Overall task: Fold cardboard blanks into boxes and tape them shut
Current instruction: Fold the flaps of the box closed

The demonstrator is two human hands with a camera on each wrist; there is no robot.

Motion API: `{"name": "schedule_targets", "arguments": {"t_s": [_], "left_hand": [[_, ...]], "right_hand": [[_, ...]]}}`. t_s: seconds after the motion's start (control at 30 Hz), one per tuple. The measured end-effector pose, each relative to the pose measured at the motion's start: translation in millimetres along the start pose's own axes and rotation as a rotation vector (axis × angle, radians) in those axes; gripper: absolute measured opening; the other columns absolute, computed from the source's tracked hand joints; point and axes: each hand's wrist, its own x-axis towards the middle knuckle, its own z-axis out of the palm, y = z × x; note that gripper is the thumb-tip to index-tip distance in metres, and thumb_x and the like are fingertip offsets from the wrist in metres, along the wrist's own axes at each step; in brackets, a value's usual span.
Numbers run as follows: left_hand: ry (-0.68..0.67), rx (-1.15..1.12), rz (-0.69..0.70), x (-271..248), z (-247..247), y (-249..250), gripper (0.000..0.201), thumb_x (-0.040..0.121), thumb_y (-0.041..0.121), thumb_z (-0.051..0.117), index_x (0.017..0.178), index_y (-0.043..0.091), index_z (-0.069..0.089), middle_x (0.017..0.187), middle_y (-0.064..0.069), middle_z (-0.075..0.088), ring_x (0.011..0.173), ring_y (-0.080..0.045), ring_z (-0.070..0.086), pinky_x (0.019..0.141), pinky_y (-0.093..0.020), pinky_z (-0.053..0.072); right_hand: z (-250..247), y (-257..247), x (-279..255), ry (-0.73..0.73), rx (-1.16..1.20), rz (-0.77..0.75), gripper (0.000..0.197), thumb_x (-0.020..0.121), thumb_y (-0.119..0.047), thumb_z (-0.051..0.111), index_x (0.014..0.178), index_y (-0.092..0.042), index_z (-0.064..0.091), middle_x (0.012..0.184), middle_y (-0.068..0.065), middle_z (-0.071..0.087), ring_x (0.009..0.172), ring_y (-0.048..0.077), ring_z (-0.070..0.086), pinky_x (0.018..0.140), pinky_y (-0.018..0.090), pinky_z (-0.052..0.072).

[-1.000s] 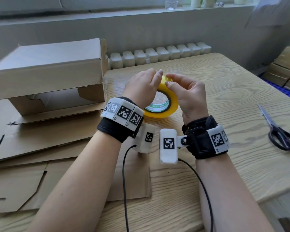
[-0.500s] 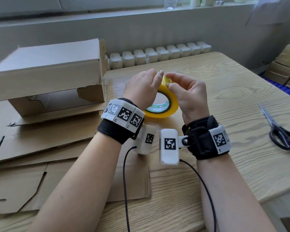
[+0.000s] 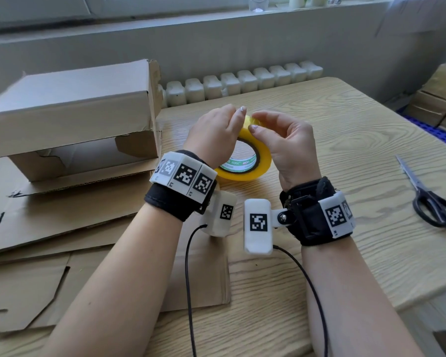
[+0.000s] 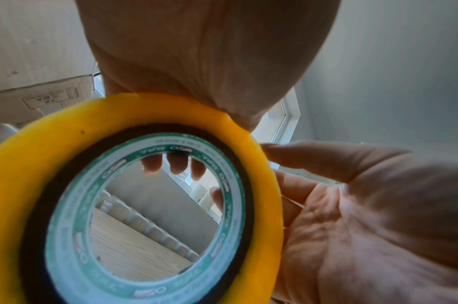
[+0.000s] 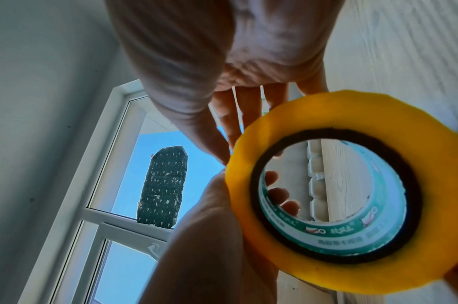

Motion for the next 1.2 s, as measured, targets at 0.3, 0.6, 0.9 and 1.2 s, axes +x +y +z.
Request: {"name": "schedule_targets", "arguments": {"t_s": [0.3,0.6,0.9,1.2], "left_hand": [[-0.016,-0.013,0.000,-1.3,-3.3,0.2,0.036,0.107,0.037,0.028,0.083,0.015,0.046,0.073,0.006,0.043,0.081,-0.021,0.044,0.071,-0.033,0.029],[-0.045,-0.017,0.021,-0.6,-5.5,-0.2,0.037,0.107,0.037,0.028,0.087,0.012,0.048,0.075,0.003,0.045,0.082,-0.022,0.045,0.071,-0.033,0.029],[-0.047,-0.001,0.035,-1.9,-4.8,1.6,0.041,0.107,0.037,0.028,0.093,0.008,0.053,0.086,-0.005,0.053,0.085,-0.024,0.048,0.074,-0.036,0.034],[-0.036,-0.007,0.022,-0.3,-4.4,-0.9,0.038,0.107,0.037,0.028,0.084,0.013,0.046,0.076,0.002,0.046,0.082,-0.023,0.045,0.071,-0.035,0.031]], "right_hand": [[-1.9,-3.4,-1.6,-0.025,-0.025,0.009,0.022,0.084,-0.004,0.073,0.101,-0.016,0.074,0.101,0.001,0.074,0.100,0.015,0.070,0.098,0.038,0.054],[-4.4,-3.8,-1.2,-0.045,0.029,0.039,0.022,0.082,-0.001,0.074,0.097,-0.017,0.074,0.099,0.003,0.074,0.098,0.018,0.071,0.092,0.034,0.056],[-3.9,-5.6,-2.2,-0.033,0.038,0.029,0.022,0.082,0.005,0.070,0.098,-0.010,0.073,0.093,0.002,0.074,0.084,0.010,0.070,0.075,0.021,0.054],[-0.7,-3.2,-4.4,0.009,0.056,0.010,0.015,0.085,-0.002,0.072,0.097,-0.009,0.073,0.091,0.001,0.074,0.084,0.007,0.070,0.077,0.022,0.054]]}}
